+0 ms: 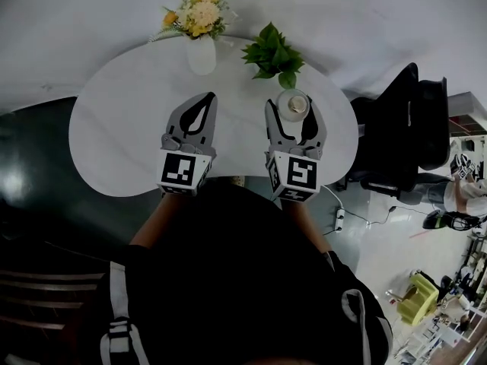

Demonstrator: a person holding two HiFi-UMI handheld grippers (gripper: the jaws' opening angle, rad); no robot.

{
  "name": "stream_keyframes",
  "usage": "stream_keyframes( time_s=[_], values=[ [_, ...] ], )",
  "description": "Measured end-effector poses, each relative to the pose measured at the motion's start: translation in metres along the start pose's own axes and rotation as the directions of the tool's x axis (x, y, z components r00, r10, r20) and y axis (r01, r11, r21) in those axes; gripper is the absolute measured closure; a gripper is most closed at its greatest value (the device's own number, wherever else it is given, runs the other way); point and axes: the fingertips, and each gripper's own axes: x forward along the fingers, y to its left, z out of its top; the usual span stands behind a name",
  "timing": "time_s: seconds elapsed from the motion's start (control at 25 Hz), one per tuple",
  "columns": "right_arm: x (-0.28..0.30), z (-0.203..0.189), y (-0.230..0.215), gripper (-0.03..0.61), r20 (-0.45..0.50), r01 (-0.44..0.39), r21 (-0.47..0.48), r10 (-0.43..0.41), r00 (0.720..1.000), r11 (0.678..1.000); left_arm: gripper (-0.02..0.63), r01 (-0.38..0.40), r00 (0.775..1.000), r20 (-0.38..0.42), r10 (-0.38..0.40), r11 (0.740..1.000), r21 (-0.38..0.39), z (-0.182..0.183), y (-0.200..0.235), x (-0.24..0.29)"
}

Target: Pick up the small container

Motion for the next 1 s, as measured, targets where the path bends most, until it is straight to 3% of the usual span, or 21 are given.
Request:
stream_keyframes(
  time_s=[1.0],
  values=[
    [-0.004, -0.013, 0.005, 0.236, -0.042, -0.003, 0.035, 0.005, 0.999, 0.999, 0.606, 0.030, 1.000, -0.005, -0.030, 1.000, 0.002, -0.002, -0.004, 0.000]
  ],
)
